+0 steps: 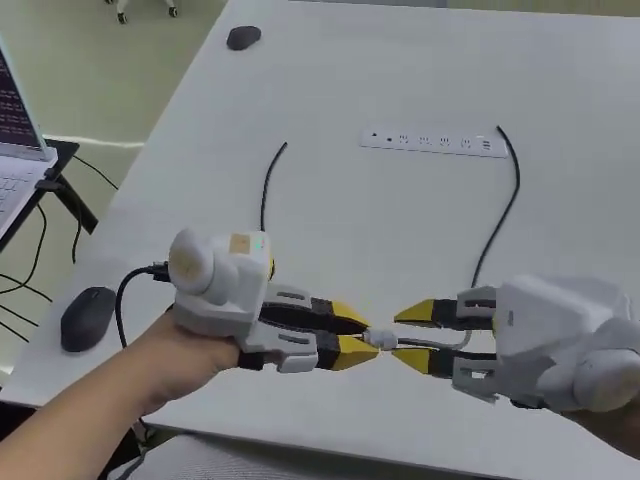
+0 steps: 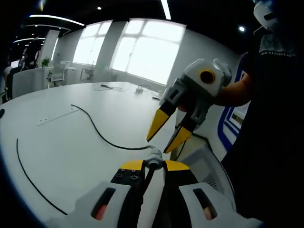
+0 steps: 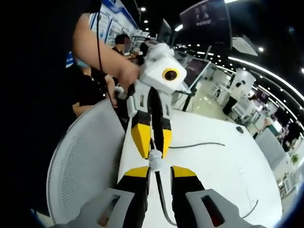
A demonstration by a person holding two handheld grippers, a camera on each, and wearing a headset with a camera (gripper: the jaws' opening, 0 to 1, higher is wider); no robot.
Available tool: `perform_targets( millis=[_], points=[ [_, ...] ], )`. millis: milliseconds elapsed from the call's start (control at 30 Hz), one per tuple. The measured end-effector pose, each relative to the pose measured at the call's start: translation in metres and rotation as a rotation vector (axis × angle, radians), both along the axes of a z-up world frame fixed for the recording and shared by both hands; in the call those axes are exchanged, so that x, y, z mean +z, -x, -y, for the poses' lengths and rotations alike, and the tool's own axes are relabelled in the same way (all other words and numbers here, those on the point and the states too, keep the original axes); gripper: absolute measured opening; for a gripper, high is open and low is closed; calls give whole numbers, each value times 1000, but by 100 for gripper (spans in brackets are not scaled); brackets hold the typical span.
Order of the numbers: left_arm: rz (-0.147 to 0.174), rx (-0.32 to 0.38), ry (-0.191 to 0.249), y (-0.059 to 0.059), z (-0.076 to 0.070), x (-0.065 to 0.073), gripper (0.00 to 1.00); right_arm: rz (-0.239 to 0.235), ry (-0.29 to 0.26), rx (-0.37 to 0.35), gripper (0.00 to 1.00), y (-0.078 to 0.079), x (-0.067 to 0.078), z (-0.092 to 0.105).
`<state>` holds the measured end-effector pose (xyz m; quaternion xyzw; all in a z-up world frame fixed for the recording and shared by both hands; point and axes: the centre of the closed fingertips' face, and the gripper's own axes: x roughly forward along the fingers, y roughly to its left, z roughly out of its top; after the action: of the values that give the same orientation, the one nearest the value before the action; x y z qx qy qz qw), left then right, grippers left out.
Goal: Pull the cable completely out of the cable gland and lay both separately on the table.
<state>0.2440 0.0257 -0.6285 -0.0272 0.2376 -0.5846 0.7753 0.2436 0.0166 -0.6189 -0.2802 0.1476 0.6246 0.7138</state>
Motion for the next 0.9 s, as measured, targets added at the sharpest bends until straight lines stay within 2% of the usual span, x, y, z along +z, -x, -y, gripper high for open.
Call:
perform_targets(
  millis=[33,100,167,233,300,333,400,533,700,800,900],
  points=[
    [17,2,0,-2,0,1,15,-18,4,-39,15,-4,0,5],
    [25,3,-3,-3,0,1,15,-25,-1,-45,15,-6,-1,9],
    [51,10,-12,-7,-1,2,15,-44,10,-88,16,-8,-7,13],
    [67,7,-12,-8,-1,5,15,-25,25,-110,16,-11,-11,15],
    [103,-1,-27,-10,-1,7,15,-24,28,-145,17,-14,-13,13],
    [103,-4,-31,-10,-1,7,15,-30,20,-164,17,-15,-13,12],
    [127,-11,-43,-12,-1,7,15,-8,29,-185,15,-18,-14,10],
    [130,-6,-43,-15,-1,9,15,-3,27,-210,11,-20,-15,4],
    [127,5,-45,-18,-1,7,15,35,45,-231,5,-24,-16,4],
    [126,18,-42,-21,-1,7,15,13,12,-256,5,-26,-12,2],
    [126,21,-37,-23,0,7,15,21,30,-256,4,-26,-15,2]
  ],
)
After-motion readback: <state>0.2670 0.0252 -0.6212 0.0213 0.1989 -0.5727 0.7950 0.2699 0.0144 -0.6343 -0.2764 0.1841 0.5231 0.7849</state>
